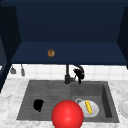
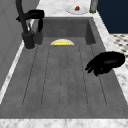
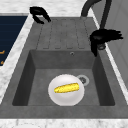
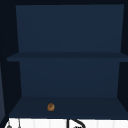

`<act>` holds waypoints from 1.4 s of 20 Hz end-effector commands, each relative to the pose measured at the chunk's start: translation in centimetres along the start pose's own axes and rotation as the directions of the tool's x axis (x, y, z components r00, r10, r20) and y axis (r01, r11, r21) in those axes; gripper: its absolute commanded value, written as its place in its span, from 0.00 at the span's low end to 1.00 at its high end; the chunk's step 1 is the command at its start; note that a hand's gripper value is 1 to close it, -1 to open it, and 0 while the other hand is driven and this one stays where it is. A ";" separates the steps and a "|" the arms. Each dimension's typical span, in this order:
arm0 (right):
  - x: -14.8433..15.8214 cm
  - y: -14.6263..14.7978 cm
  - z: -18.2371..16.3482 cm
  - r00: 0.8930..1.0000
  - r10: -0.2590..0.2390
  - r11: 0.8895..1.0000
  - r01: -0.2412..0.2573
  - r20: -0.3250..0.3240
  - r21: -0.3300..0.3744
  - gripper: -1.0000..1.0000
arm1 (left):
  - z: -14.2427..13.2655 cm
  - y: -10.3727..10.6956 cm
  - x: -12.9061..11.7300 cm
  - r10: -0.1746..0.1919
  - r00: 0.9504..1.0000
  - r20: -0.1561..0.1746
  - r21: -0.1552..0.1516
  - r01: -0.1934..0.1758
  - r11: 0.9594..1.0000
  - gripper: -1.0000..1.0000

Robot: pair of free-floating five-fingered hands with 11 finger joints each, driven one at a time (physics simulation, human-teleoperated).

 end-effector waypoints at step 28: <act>5.2 -3.8 -1.4 0.975 0.099 0.973 -0.052 -0.199 0.225 1.00 | 0.0 0.0 0.0 0.000 1.000 0.000 0.000 0.000 1.000 0.50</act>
